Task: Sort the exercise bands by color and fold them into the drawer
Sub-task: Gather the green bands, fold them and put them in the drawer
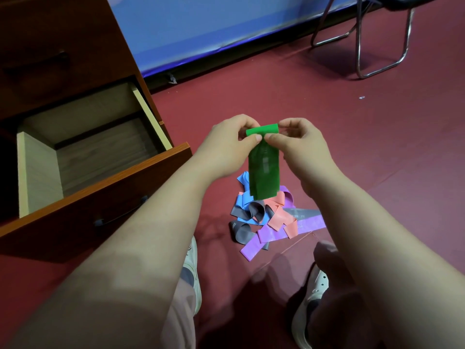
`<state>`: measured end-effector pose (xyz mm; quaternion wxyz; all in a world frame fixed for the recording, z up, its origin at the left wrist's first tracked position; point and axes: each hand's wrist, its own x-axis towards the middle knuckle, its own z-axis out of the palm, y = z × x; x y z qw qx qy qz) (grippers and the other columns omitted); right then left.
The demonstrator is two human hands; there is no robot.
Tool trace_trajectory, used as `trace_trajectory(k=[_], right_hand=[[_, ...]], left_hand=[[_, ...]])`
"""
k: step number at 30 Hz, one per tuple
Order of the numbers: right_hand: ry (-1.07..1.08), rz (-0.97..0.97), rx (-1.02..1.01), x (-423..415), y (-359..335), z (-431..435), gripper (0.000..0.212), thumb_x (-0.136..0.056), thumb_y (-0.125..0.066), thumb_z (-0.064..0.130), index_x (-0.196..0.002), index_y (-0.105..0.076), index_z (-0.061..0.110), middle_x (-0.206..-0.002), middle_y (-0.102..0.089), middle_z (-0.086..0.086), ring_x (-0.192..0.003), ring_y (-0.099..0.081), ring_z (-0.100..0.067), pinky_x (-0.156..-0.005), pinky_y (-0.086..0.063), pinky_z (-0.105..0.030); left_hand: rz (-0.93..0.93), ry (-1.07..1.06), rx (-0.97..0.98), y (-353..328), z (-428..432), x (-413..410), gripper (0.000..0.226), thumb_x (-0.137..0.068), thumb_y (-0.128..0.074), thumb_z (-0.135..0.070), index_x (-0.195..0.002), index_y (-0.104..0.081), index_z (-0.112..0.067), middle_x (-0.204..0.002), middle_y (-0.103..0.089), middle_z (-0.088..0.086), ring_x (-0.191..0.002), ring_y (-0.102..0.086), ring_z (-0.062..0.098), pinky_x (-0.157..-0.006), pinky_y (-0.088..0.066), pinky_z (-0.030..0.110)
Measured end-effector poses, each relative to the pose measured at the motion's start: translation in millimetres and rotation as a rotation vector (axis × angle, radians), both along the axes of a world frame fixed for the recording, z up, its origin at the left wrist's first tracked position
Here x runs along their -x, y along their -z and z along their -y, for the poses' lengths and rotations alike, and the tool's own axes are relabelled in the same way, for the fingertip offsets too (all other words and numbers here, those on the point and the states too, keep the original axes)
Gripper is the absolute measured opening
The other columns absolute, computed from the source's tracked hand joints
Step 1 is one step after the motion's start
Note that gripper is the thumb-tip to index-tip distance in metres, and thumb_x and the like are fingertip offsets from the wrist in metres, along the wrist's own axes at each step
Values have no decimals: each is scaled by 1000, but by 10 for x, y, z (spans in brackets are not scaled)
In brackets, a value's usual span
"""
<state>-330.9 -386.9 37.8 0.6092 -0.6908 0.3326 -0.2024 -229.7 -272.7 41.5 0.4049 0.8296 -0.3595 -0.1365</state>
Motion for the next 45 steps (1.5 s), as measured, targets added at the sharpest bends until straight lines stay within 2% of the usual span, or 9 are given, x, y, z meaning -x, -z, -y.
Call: trace_trajectory(k=[5,10,14,20,23,27,34,40,45], right_hand=[[-121,-10,-55,-14,18,8,52,-82,-59,4,-131,-55,23,-124,-62,3,-114,-58,-9,-80,-45,-18],[-224,-50,-25,-10,29,-50,40,-83,-52,6,-118,-62,22,-102,-71,4,-83,-64,-8,-70,-49,-23],[-227,-84,-33,-11,-3,-74,24,-77,-55,20,-98,-67,16,-92,-72,-8,-80,-64,-19,-82,-53,-45],[-273,-75,-43,7,-34,-109,15,-89,-56,17,-96,-69,14,-90,-72,-6,-75,-61,-12,-78,-50,-36],[-257,-71,-67,0,-40,-128,22,-82,-57,23,-95,-69,11,-95,-73,-14,-79,-64,-21,-86,-52,-54],[-193,-43,-102,-16,-24,-136,19,-86,-56,19,-95,-69,9,-90,-71,-10,-78,-63,-20,-89,-51,-53],[-68,-13,-220,-15,-17,-70,15,-89,-56,18,-93,-69,11,-105,-70,-23,-83,-65,-27,-90,-51,-55],[-76,2,-180,-17,5,-52,17,-92,-53,13,-88,-69,15,-104,-71,-21,-85,-65,-26,-91,-51,-51],[-54,-70,-87,-52,51,-56,20,-91,-46,9,-85,-65,14,-85,-67,-13,-73,-57,-21,-69,-50,-35]], left_hand=[[-41,47,109,-27,-16,-26,14,-91,-61,-17,-95,-63,-30,-93,-70,-6,-89,-65,15,-82,-52,32],[-92,5,265,-69,7,-24,16,-93,-60,-13,-100,-62,-27,-90,-64,-11,-83,-59,6,-77,-49,20],[-186,-60,378,-85,29,-37,17,-92,-61,-12,-104,-63,-24,-92,-65,-2,-83,-58,11,-79,-53,33],[-354,-170,469,-103,31,-33,17,-93,-63,-11,-106,-62,-21,-97,-69,10,-84,-66,18,-73,-55,33],[-463,-265,457,-69,48,-43,17,-92,-65,-20,-108,-62,-24,-103,-70,10,-84,-68,17,-75,-56,34],[-630,-279,398,-23,74,-36,26,-94,-61,-27,-119,-60,-17,-104,-70,6,-82,-67,17,-77,-57,36],[-527,-180,185,-38,91,45,30,-94,-60,-26,-124,-60,-20,-119,-65,8,-93,-65,17,-77,-58,30],[-449,-146,140,-37,58,93,30,-86,-65,-17,-116,-63,-20,-106,-71,11,-100,-69,27,-96,-52,46],[-208,-94,-13,-24,63,143,44,-91,-62,-15,-135,-56,-12,-112,-70,4,-105,-63,11,-101,-45,27]])
